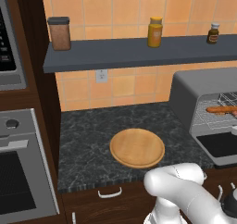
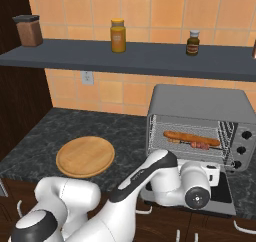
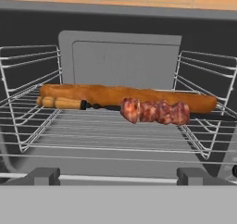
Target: Pick up the kebab skewer and baguette bread, and place them inside the toaster oven. Close the toaster oven door and start by setting the timer.
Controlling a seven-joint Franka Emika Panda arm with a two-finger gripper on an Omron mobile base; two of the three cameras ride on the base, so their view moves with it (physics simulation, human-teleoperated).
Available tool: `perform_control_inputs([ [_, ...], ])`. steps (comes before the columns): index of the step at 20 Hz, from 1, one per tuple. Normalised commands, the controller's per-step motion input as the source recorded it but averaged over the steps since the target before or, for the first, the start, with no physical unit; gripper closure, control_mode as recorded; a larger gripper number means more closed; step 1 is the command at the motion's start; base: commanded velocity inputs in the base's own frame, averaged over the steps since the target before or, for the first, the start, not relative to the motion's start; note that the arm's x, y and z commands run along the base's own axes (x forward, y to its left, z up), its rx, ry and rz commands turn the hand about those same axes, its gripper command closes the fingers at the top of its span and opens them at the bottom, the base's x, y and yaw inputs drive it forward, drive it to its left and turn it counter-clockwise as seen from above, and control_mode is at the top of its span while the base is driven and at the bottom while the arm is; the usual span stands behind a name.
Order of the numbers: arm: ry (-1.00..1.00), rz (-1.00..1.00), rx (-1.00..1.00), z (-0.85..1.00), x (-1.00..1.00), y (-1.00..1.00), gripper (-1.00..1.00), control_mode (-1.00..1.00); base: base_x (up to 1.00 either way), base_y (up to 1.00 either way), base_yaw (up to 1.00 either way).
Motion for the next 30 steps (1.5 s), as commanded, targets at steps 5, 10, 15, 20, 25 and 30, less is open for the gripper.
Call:
perform_control_inputs([
  [5,0.00,0.00,0.00,0.00,0.11,0.00,-1.00,-1.00,0.00,0.00,0.00],
  [10,0.00,0.00,0.00,0.00,0.16,0.00,-1.00,-1.00,0.00,0.00,0.00],
  [15,0.00,0.00,0.00,0.00,0.21,0.00,-1.00,-1.00,0.00,0.00,0.00],
  [20,0.00,0.00,0.00,0.00,0.23,0.00,-1.00,-1.00,0.00,0.00,0.00],
  [25,0.00,0.00,0.00,0.00,0.25,0.00,-1.00,-1.00,0.00,0.00,0.00],
  [30,0.00,0.00,0.00,0.00,0.24,0.00,-1.00,-1.00,0.00,0.00,0.00],
])
